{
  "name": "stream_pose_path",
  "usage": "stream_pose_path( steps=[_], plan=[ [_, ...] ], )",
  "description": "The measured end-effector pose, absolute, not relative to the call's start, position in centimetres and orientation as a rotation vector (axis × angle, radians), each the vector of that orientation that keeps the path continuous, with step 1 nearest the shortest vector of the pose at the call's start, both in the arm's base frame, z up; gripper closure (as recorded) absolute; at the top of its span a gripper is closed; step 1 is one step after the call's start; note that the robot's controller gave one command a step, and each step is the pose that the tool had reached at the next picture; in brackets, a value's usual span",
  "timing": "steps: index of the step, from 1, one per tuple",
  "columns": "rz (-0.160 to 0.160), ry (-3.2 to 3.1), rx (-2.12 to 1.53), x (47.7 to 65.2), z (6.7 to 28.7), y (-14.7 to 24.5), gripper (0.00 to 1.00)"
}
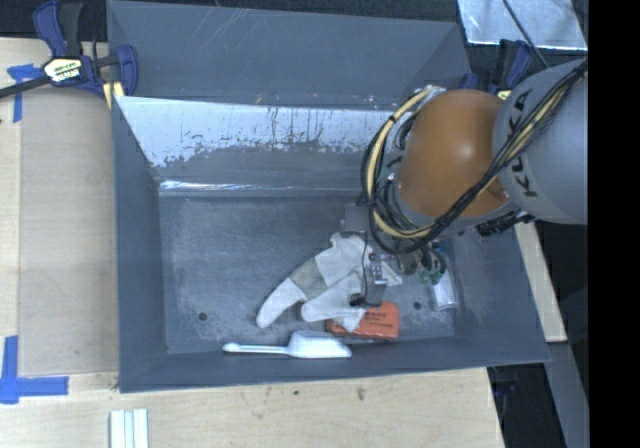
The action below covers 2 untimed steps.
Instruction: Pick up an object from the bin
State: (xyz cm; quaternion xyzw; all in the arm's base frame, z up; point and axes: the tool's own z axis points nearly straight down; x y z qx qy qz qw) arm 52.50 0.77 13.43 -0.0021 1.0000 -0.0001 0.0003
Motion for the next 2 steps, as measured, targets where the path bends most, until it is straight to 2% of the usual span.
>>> stream_pose_path(
  steps=[1, 2],
  plan=[
    [0.001, 3.14, -0.015, 52.4, 12.9, 1.7, 0.0],
    [0.0, 3.131, -0.33, 51.4, 14.6, 2.3, 0.0]
  ],
)
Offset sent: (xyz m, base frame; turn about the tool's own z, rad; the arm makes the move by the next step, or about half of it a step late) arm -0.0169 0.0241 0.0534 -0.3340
